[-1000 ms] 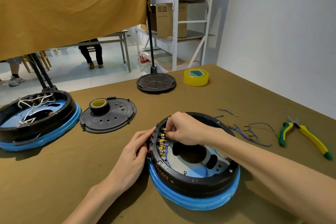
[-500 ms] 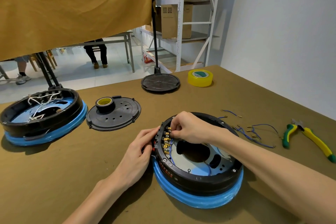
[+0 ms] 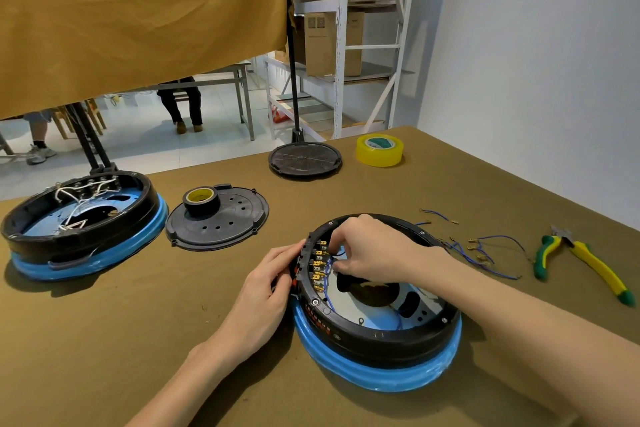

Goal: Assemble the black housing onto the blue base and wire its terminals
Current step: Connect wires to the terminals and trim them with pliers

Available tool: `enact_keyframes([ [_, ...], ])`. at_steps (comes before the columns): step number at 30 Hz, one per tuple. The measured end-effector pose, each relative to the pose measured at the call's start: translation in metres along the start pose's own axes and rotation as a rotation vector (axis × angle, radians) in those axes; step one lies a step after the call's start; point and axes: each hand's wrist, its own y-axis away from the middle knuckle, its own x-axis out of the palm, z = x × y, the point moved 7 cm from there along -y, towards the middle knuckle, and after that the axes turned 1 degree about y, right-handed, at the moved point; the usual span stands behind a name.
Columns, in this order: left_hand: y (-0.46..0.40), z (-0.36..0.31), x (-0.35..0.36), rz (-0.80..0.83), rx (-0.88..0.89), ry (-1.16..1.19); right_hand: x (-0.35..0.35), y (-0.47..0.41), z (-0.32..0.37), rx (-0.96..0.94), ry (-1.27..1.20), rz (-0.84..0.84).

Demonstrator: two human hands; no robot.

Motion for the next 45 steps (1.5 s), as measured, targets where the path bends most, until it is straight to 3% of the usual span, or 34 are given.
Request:
enact_keyframes([
  [5, -0.001, 0.000, 0.000, 0.000, -0.011, 0.000, 0.000, 0.011, 0.001, -0.016, -0.011, -0.174],
  [9, 0.000, 0.001, 0.000, 0.005, -0.015, 0.002, 0.008, 0.004, 0.000, 0.039, -0.287, -0.121],
  [13, -0.001, 0.001, 0.000, 0.004, -0.014, 0.011, 0.017, -0.002, -0.001, 0.075, -0.373, -0.009],
  [20, -0.001, 0.000, 0.002, 0.020, -0.038, 0.057, 0.019, -0.004, 0.005, 0.006, -0.333, -0.029],
  [29, -0.001, 0.001, 0.004, 0.010, -0.036, 0.057, 0.017, -0.002, 0.002, 0.083, -0.344, -0.054],
  [33, 0.000, 0.003, 0.005, 0.011, -0.016, 0.042, 0.012, 0.010, 0.002, 0.121, -0.303, -0.168],
  [45, 0.000, 0.005, 0.006, 0.014, -0.041, 0.063, 0.020, 0.008, 0.012, 0.044, -0.347, -0.070],
])
